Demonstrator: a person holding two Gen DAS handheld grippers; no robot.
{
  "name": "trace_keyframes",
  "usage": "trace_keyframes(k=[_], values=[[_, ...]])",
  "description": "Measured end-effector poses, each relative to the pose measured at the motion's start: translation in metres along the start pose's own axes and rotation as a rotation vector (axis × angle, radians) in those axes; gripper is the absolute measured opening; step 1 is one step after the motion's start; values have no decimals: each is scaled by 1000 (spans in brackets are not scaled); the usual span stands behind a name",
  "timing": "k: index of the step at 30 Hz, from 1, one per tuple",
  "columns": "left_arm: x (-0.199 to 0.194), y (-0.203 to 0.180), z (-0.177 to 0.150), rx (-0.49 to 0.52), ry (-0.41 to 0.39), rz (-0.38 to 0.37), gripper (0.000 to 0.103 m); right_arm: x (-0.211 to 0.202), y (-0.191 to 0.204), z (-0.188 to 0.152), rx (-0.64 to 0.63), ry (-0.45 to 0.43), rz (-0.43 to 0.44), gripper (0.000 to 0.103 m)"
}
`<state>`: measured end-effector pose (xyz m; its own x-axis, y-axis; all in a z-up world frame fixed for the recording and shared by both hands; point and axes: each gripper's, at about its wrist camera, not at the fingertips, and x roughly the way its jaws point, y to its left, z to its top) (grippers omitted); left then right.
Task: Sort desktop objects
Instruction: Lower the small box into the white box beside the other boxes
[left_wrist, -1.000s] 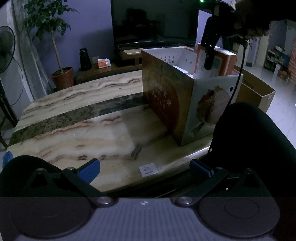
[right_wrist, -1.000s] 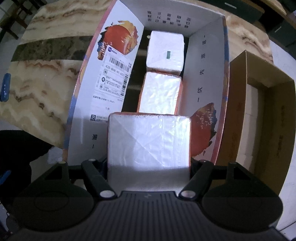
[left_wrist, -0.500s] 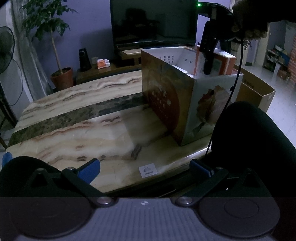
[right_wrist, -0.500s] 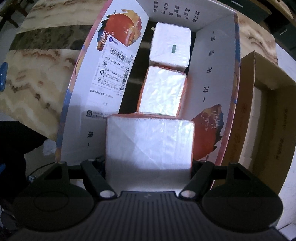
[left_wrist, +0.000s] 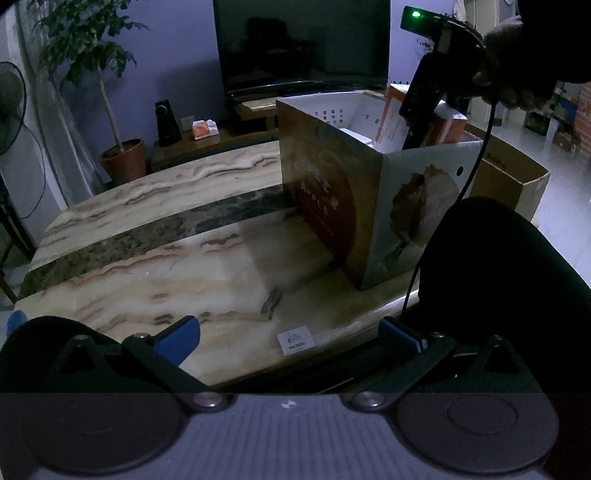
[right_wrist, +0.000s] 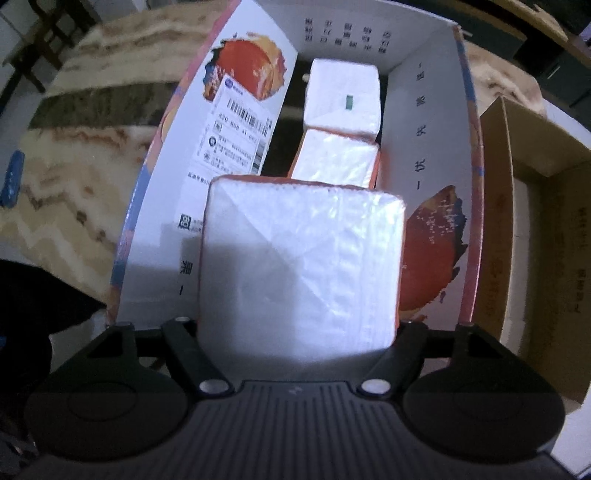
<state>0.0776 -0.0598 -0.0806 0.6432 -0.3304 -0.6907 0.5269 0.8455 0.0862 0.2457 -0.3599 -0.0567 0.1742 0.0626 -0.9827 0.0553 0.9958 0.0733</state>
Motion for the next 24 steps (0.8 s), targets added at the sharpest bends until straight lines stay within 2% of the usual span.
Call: trace_keyframes(k=[6, 11, 14, 18, 20, 24], values=[[3, -5, 0, 23, 7, 12, 102, -10, -15, 0, 32, -10, 81, 76], [6, -11, 1, 46, 14, 16, 102, -5, -8, 14, -44, 104, 64, 76], [7, -12, 1, 52, 16, 16, 102, 1, -4, 22, -63, 119, 38, 76], [9, -11, 1, 52, 19, 19, 102, 3, -3, 21, -63, 88, 21, 76], [10, -11, 1, 50, 18, 18, 102, 2, -4, 21, -53, 48, -11, 76], [10, -13, 1, 59, 14, 18, 102, 2, -6, 20, -10, -22, -21, 76]])
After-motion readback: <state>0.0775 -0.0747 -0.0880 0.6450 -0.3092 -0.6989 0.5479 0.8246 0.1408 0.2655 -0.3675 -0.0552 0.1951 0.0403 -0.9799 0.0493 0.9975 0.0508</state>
